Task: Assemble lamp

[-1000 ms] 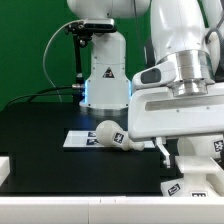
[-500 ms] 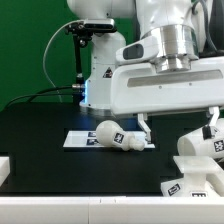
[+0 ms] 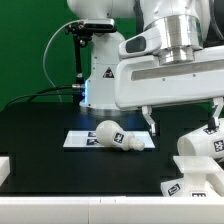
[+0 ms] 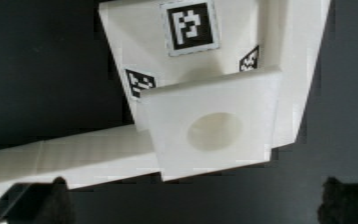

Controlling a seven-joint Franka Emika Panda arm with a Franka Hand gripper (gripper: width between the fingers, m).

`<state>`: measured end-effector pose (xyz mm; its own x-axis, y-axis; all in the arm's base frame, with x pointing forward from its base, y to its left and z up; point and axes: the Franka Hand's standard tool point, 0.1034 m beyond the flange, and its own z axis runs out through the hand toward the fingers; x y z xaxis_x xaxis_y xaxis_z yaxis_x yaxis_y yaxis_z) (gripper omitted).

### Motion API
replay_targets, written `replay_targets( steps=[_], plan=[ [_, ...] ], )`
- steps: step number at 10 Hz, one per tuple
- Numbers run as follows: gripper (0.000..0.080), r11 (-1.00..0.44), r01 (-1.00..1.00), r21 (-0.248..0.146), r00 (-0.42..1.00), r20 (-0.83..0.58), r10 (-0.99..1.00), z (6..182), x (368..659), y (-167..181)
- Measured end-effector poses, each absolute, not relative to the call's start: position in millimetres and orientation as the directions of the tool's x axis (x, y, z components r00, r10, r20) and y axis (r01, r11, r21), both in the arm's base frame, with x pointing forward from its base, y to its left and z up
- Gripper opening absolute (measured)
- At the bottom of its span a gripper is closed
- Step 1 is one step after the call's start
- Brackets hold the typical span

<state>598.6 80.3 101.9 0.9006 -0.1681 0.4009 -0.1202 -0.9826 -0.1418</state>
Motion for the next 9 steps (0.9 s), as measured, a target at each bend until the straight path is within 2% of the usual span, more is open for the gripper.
replay_targets(
  steps=[1, 2, 4, 8, 9],
  plan=[
    [0.0698, -0.982, -0.124, -0.144, 0.917, 0.361, -0.169, 97.7, 592.6, 80.9],
    [0.0698, -0.979, -0.138, -0.148, 0.953, 0.248, -0.172, 93.2, 578.1, 78.0],
    [0.0698, -0.969, -0.196, -0.154, 0.97, 0.113, -0.214, 101.9, 568.5, 63.6],
    [0.0698, -0.974, -0.172, -0.149, 0.975, 0.117, -0.19, 100.2, 566.9, 62.8],
    [0.0698, -0.983, -0.115, -0.139, 0.983, 0.125, -0.133, 100.1, 566.9, 62.0]
  ],
)
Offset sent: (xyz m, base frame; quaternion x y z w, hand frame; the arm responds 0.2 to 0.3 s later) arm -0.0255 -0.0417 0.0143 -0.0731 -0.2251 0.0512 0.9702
